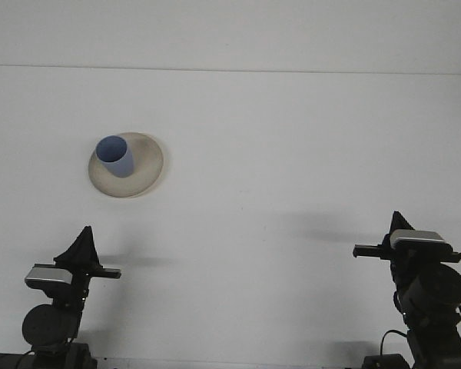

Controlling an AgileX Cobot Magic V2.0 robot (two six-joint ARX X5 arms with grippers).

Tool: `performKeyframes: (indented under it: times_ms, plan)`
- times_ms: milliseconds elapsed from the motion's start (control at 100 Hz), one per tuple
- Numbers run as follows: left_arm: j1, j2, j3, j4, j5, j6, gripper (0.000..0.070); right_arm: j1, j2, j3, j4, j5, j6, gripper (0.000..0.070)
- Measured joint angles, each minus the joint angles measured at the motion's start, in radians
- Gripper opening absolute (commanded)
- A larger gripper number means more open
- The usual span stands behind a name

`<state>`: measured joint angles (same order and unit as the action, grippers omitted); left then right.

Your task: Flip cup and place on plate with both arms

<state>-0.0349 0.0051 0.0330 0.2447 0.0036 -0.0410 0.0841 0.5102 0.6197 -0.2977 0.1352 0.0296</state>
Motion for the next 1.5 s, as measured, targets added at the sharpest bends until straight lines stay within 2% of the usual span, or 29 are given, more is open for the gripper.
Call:
performKeyframes:
  times_ms: [1230, 1500]
  plan:
    - [0.000, -0.001, 0.000, 0.006, 0.002, -0.002, 0.0011, -0.002, -0.046, -0.002, 0.006, 0.000, 0.000, 0.0000]
    - [0.000, -0.001, 0.000, 0.006, 0.002, -0.002, 0.0011, -0.074, -0.204, -0.151, 0.136, -0.030, 0.003, 0.0000]
